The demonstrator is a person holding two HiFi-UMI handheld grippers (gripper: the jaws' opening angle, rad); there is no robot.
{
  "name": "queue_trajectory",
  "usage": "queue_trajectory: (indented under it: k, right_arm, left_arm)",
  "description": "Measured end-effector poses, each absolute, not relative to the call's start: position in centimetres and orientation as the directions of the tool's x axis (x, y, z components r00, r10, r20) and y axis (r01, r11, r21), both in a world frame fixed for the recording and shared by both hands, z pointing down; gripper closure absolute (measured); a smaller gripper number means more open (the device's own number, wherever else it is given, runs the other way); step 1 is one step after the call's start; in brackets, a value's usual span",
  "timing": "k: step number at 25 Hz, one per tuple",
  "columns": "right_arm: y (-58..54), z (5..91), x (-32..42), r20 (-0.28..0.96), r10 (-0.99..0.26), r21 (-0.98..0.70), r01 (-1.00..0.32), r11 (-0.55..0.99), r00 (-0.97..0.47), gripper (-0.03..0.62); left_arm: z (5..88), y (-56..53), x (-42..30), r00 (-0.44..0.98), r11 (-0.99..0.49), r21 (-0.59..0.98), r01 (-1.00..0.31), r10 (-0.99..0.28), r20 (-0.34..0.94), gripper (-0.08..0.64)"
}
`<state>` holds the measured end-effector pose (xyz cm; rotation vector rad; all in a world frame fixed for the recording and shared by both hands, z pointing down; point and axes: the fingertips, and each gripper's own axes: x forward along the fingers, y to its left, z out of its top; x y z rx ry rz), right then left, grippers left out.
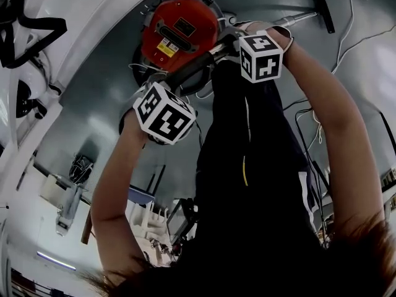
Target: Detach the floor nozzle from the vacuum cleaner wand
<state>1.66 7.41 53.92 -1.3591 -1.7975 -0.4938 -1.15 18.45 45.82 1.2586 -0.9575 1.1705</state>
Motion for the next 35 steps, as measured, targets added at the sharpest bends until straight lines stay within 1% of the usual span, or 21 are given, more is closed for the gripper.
queue_trajectory:
  k: [1, 2, 3, 4, 6, 8, 10, 11, 12, 13, 15, 17, 20, 22, 24, 26, 28, 30, 32, 35]
  right_arm:
    - [7.4, 53.8, 1.8, 0.787, 0.613, -0.172, 0.927, 0.333, -0.074, 0.449]
    - [7.4, 53.7, 1.7, 0.786, 0.614, -0.169, 0.928, 0.331, -0.076, 0.449]
    - [7.4, 53.6, 1.6, 0.784, 0.613, -0.151, 0.929, 0.338, -0.096, 0.452]
    - [7.5, 53.5, 1.4, 0.781, 0.612, -0.122, 0.928, 0.351, -0.129, 0.454]
    - [7.7, 53.4, 1.1, 0.772, 0.603, -0.051, 0.925, 0.377, -0.203, 0.456]
    - [7.8, 53.7, 0.9, 0.774, 0.571, 0.036, 0.919, 0.392, -0.274, 0.463]
    - [7.9, 54.3, 0.7, 0.782, 0.528, 0.109, 0.907, 0.406, -0.331, 0.468]
    - [7.8, 54.5, 0.6, 0.785, 0.515, 0.127, 0.902, 0.413, -0.346, 0.47]
    - [7.8, 54.6, 0.6, 0.786, 0.512, 0.126, 0.9, 0.418, -0.348, 0.472]
    - [7.7, 54.6, 0.6, 0.786, 0.52, 0.107, 0.901, 0.42, -0.336, 0.474]
    - [7.5, 54.5, 0.7, 0.788, 0.55, 0.035, 0.912, 0.408, -0.277, 0.472]
    - [7.3, 54.4, 1.4, 0.792, 0.579, -0.052, 0.925, 0.376, -0.191, 0.465]
    - [7.5, 54.4, 2.5, 0.787, 0.611, -0.149, 0.936, 0.318, -0.082, 0.459]
    - [7.4, 54.3, 2.5, 0.781, 0.623, -0.18, 0.936, 0.302, -0.05, 0.456]
    - [7.2, 54.3, 2.4, 0.777, 0.629, -0.209, 0.931, 0.298, -0.026, 0.453]
    - [7.1, 54.3, 2.2, 0.771, 0.636, -0.241, 0.926, 0.29, 0.001, 0.451]
    - [7.2, 54.2, 1.8, 0.767, 0.642, -0.244, 0.924, 0.296, -0.003, 0.451]
    - [7.4, 54.1, 1.5, 0.768, 0.638, -0.208, 0.923, 0.323, -0.05, 0.451]
    - [7.6, 54.1, 1.4, 0.775, 0.624, -0.154, 0.928, 0.339, -0.1, 0.452]
    - [7.9, 54.0, 1.5, 0.795, 0.588, -0.058, 0.947, 0.316, -0.147, 0.442]
  left_arm:
    - [46.0, 18.5, -1.7, 0.101, -0.112, 0.113, -0.987, 0.111, 0.989, 0.531]
    - [46.2, 18.6, -2.1, 0.054, -0.144, 0.069, -0.987, 0.105, 0.993, 0.531]
    - [46.3, 18.8, -2.2, 0.052, -0.146, 0.067, -0.987, 0.105, 0.993, 0.532]
    - [46.3, 19.0, -2.0, 0.09, -0.122, 0.103, -0.987, 0.112, 0.99, 0.532]
    - [46.1, 19.5, -1.3, 0.226, -0.034, 0.233, -0.972, 0.134, 0.965, 0.532]
    - [45.7, 19.7, -0.2, 0.396, 0.079, 0.389, -0.918, 0.135, 0.908, 0.533]
    - [45.1, 19.8, 1.8, 0.601, 0.208, 0.574, -0.792, 0.096, 0.793, 0.535]
    - [44.8, 19.7, 2.6, 0.679, 0.252, 0.646, -0.721, 0.067, 0.731, 0.535]
    - [44.4, 19.4, 2.9, 0.722, 0.275, 0.687, -0.672, 0.039, 0.691, 0.534]
    - [44.3, 19.2, 2.8, 0.727, 0.278, 0.695, -0.663, 0.017, 0.686, 0.534]
    - [44.4, 18.6, 1.9, 0.642, 0.233, 0.623, -0.747, 0.006, 0.767, 0.53]
    - [44.9, 18.4, 1.2, 0.506, 0.15, 0.499, -0.854, 0.017, 0.862, 0.526]
    - [45.5, 18.7, 0.4, 0.311, 0.027, 0.31, -0.95, 0.045, 0.949, 0.528]
    - [46.0, 18.9, -0.9, 0.155, -0.071, 0.159, -0.985, 0.058, 0.986, 0.528]
    - [46.5, 18.8, -2.4, 0.002, -0.17, 0.011, -0.985, 0.05, 0.999, 0.528]
    - [46.8, 18.7, -3.6, -0.088, -0.221, -0.081, -0.972, 0.023, 0.996, 0.528]
    - [46.7, 18.5, -4.3, -0.107, -0.227, -0.106, -0.968, -0.011, 0.994, 0.525]
    - [46.6, 18.6, -4.6, -0.099, -0.227, -0.102, -0.968, -0.025, 0.995, 0.524]
    - [46.6, 18.8, -4.4, -0.087, -0.225, -0.09, -0.97, -0.021, 0.996, 0.523]
    - [46.4, 19.2, -3.4, -0.032, -0.172, -0.031, -0.985, 0.001, 1.0, 0.522]
